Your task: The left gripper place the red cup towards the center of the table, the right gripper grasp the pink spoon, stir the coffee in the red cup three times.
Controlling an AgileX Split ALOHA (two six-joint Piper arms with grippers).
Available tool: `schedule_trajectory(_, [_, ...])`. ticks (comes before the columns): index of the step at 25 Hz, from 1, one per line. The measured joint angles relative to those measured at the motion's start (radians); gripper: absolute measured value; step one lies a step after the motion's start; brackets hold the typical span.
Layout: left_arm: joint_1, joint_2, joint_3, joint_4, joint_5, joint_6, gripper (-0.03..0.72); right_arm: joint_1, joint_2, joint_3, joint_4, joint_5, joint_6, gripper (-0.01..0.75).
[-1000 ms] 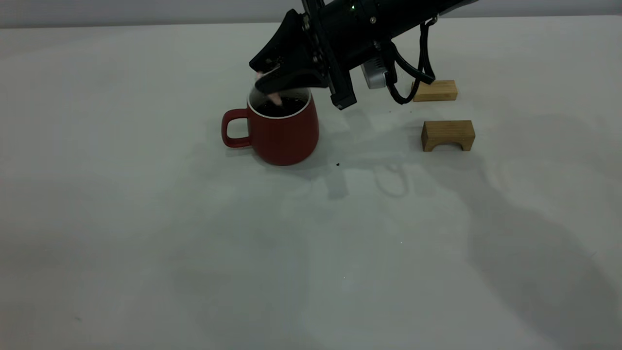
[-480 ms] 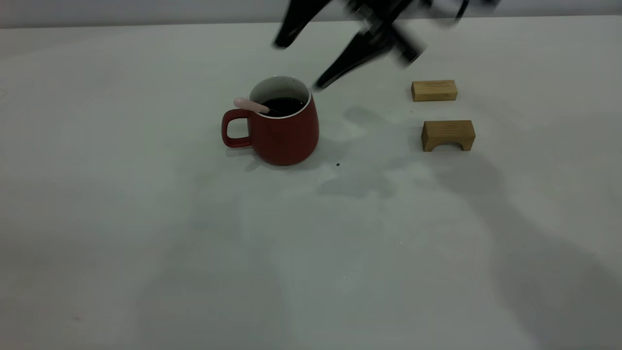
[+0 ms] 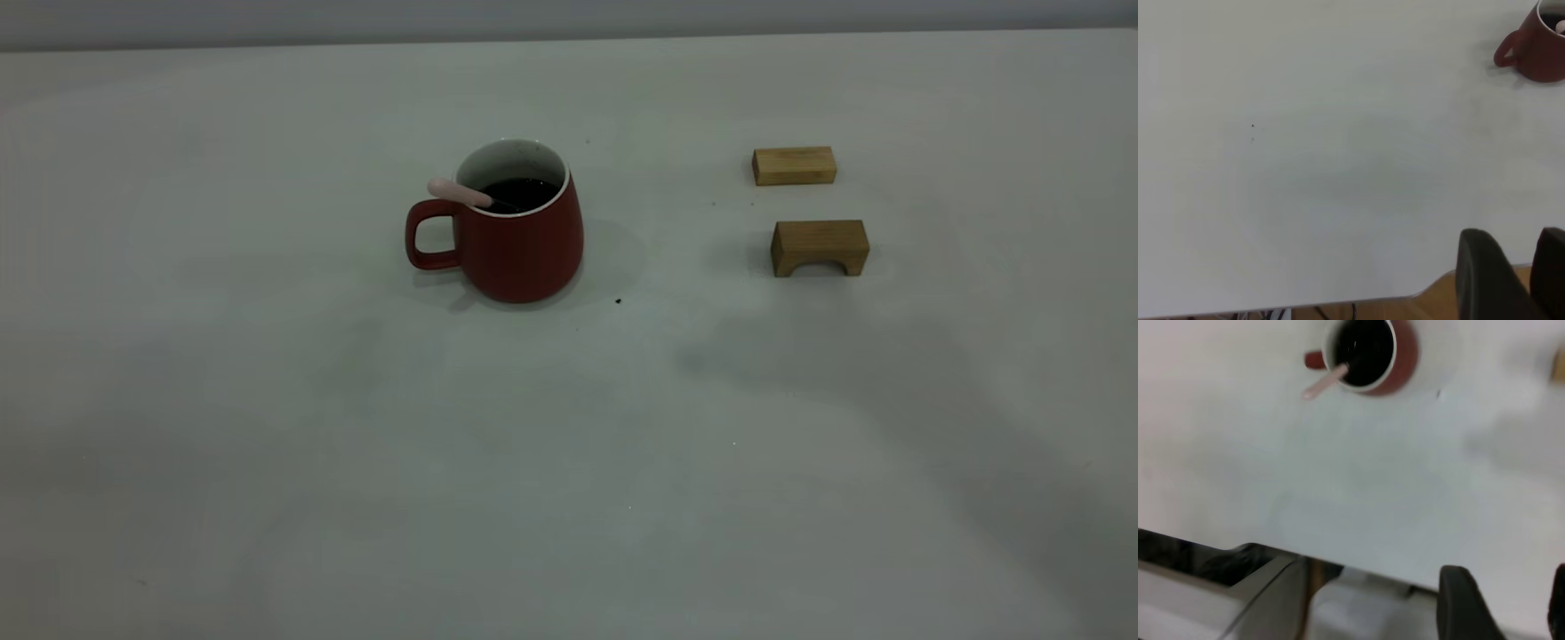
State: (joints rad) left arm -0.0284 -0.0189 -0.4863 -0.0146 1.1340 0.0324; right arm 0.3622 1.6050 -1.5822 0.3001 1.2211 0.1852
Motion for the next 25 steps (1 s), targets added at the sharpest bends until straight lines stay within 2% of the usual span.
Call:
schedule_trajectory(3, [0.0,0.0,0.0,0.0,0.0,0.0,0.244,0.0,-0.19,0.076,-0.036,0.002,-0.07,0.301])
schedule_trajectory(10, [0.0,0.0,0.0,0.0,0.0,0.0,0.244,-0.012,-0.825,0.409,-0.161,0.016,-0.128,0.229])
schedule_trajectory(15, [0.0,0.0,0.0,0.0,0.0,0.0,0.244,-0.149,-1.212,0.731,-0.29,0.016,-0.18,0.228])
schedule_trajectory(19, [0.0,0.0,0.0,0.0,0.0,0.0,0.244,-0.227,-1.441,0.951,-0.35,0.016,-0.185,0.23])
schedule_trajectory(22, [0.0,0.0,0.0,0.0,0.0,0.0,0.244,-0.271,-1.546,1.044,-0.354,0.009,-0.178,0.232])
schedule_trajectory(25, [0.0,0.0,0.0,0.0,0.0,0.0,0.244,-0.303,-1.582,1.074,-0.338,-0.003,-0.174,0.235])
